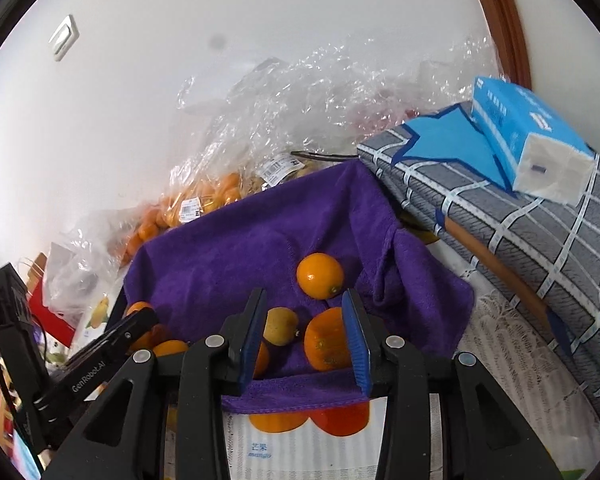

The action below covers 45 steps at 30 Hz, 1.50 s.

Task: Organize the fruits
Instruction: 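Open both tools to release the fruits into the tray, then grasp the orange with a green stem using the right tool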

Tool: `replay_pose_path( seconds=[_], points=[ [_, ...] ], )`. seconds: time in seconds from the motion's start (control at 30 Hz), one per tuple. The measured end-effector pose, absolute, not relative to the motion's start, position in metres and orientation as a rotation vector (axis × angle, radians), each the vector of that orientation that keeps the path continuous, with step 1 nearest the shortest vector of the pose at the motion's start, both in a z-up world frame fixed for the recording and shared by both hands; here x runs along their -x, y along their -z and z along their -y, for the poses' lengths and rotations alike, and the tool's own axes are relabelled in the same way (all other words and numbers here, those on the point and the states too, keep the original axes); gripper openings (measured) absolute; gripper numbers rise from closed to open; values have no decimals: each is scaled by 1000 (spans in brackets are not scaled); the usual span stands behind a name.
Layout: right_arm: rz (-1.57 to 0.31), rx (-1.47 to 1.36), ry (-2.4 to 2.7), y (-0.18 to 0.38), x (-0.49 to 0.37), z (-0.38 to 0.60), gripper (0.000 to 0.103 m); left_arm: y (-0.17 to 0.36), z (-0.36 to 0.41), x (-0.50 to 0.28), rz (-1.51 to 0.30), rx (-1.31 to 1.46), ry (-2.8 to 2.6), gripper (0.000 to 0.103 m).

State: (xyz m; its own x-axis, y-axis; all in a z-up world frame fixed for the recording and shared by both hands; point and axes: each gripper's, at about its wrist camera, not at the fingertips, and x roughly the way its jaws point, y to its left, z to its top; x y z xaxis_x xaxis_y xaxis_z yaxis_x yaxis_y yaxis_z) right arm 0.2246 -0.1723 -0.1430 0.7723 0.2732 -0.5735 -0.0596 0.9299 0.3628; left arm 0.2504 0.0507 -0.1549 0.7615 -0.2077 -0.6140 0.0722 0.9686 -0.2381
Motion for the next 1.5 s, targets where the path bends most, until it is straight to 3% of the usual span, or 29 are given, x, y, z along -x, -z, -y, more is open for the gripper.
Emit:
replay_pose_path(
  seconds=[0.2, 0.33, 0.57, 0.77, 1.1, 1.17, 1.27, 1.5],
  points=[
    [-627, -263, -205, 134, -207, 155, 43, 154, -56, -250, -688, 237, 155, 29],
    [-614, -154, -177, 134, -194, 143, 44, 155, -64, -250, -691, 298, 176, 34],
    [-700, -152, -202, 137, -145, 126, 44, 154, -71, -245, -691, 335, 176, 38],
    [-704, -123, -252, 134, -94, 94, 52, 150, -82, -234, -685, 339, 145, 43],
    [-811, -56, -264, 172, -88, 55, 52, 146, -121, -183, -657, 310, 146, 47],
    [-851, -54, -246, 182, -93, 54, 48, 144, -121, -175, -639, 287, 150, 48],
    [-838, -40, -238, 179, -91, 54, 43, 143, -114, -170, -629, 247, 170, 48],
    [-794, -29, -146, 177, -82, 85, 43, 148, -100, -166, -654, 206, 211, 48]
  ],
)
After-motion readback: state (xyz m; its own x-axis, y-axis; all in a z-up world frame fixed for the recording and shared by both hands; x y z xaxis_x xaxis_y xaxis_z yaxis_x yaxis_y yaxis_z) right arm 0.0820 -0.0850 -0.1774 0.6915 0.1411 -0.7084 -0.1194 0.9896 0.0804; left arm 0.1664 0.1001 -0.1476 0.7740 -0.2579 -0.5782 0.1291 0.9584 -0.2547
